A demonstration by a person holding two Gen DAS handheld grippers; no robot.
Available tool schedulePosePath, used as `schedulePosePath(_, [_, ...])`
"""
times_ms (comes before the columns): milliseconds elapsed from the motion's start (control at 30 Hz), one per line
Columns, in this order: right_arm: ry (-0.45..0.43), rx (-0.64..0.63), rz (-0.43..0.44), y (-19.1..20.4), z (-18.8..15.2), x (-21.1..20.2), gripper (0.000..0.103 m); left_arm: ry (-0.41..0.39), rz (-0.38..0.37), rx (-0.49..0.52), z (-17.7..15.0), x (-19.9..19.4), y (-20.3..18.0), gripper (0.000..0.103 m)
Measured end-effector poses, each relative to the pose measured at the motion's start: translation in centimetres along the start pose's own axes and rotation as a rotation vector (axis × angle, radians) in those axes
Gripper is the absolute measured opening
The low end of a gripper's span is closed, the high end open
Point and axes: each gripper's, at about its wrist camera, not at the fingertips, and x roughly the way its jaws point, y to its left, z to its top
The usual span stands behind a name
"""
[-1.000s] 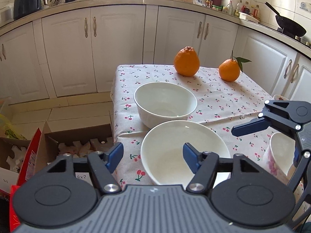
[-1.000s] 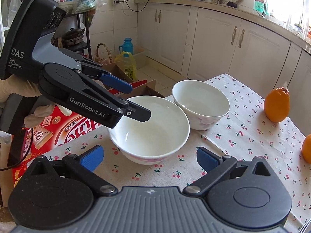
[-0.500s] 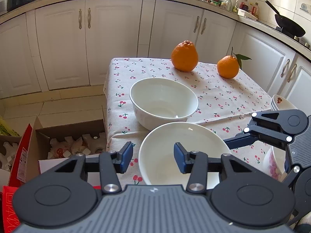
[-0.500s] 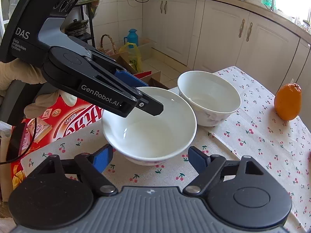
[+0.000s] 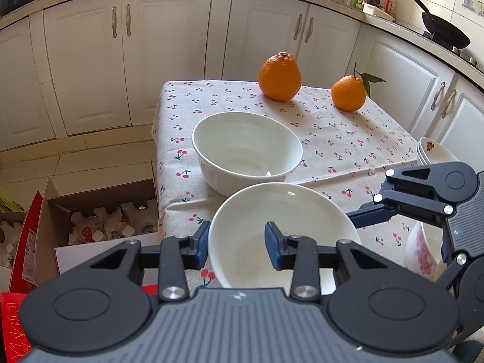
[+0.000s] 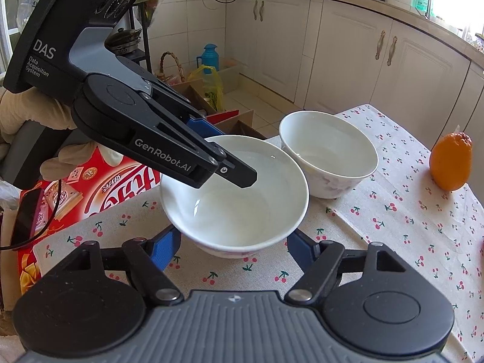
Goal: Organize plates and bowls
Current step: 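Lift the white bowl with the left gripper and carry it toward the plate stack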
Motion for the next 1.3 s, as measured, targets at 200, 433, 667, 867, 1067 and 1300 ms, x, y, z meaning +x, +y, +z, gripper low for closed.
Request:
schedulePosePath(200, [0.002, -0.001, -0.005, 0.1, -0.1, -0.1, 0.081, 0.004, 0.002, 0.009, 0.1, -0.1, -0.3, 0.037])
schedulePosePath(433, [0.001, 0.011, -0.003, 0.0, -0.4, -1.0, 0.081, -0.005, -0.006, 0.023, 0.2, -0.7, -1.1, 0.037])
schedulePosePath(667, [-0.021, 0.025, -0.002, 0.0, -0.9, -3.2, 0.081, -0.018, -0.012, 0.044, 0.3, -1.7, -2.6, 0.037])
schedulePosePath(867, [-0.041, 0.022, -0.028, 0.0, -1.6, -5.3, 0.081, -0.039, -0.024, 0.068, 0.5, -2.8, -4.4, 0.037])
schedulePosePath(1067, [-0.067, 0.028, -0.052, -0.3, -2.6, -7.6, 0.081, -0.06, -0.037, 0.101, 0.9, -3.8, -6.5, 0.037])
schedulePosePath(1300, [-0.098, 0.046, -0.08, -0.3, -4.0, -10.3, 0.081, -0.079, -0.055, 0.132, 1.2, -4.4, -9.0, 0.037])
